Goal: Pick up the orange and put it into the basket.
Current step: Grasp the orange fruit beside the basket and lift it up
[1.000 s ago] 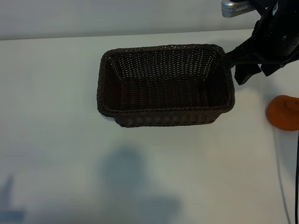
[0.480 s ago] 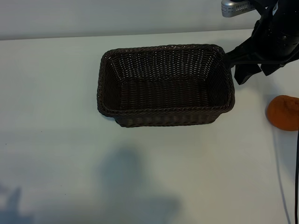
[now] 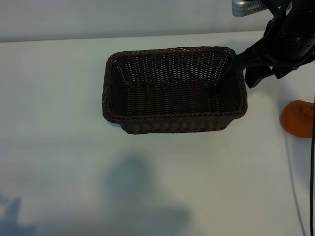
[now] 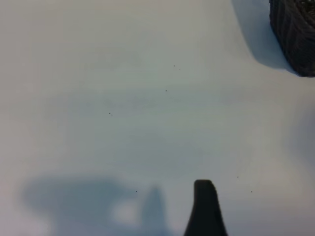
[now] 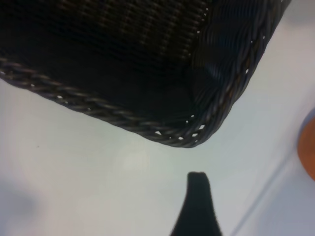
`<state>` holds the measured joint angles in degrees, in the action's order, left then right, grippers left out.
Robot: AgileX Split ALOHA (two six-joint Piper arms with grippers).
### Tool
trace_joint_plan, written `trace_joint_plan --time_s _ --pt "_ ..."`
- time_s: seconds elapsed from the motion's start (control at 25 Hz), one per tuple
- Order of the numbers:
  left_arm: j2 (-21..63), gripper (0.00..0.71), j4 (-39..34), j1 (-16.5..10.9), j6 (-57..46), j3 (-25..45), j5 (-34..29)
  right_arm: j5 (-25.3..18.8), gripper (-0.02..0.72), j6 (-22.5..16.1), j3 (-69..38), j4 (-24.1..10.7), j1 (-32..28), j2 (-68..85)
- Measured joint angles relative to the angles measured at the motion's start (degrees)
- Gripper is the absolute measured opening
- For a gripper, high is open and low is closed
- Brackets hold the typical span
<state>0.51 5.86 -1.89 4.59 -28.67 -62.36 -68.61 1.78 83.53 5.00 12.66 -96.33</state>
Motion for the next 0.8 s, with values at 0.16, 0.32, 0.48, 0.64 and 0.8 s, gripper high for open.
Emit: trace_joint_plan --time_s 0.16,0.32,0.48,0.64,0.8 --pt "0.0 0.498 0.0 0.2 -0.1 0.0 0.0 0.0 0.512 0.2 0.0 -1.5 0.0 0.0" --pt "0.0 0.479 0.0 0.4 -0.1 0.0 0.0 0.1 0.506 -1.0 0.0 -4.3 0.0 0.0" --pt "0.0 0.475 0.0 2.3 -0.1 0.0 0.0 0.3 0.504 -4.5 0.0 -11.8 -0.1 0.0" --pt "0.0 0.473 0.0 5.6 -0.1 0.0 0.0 0.9 0.504 -6.7 0.0 -15.1 -2.1 0.0" --pt "0.0 0.473 0.0 6.5 -0.1 0.0 0.0 1.8 0.504 -6.8 0.0 -14.1 -6.9 0.0"
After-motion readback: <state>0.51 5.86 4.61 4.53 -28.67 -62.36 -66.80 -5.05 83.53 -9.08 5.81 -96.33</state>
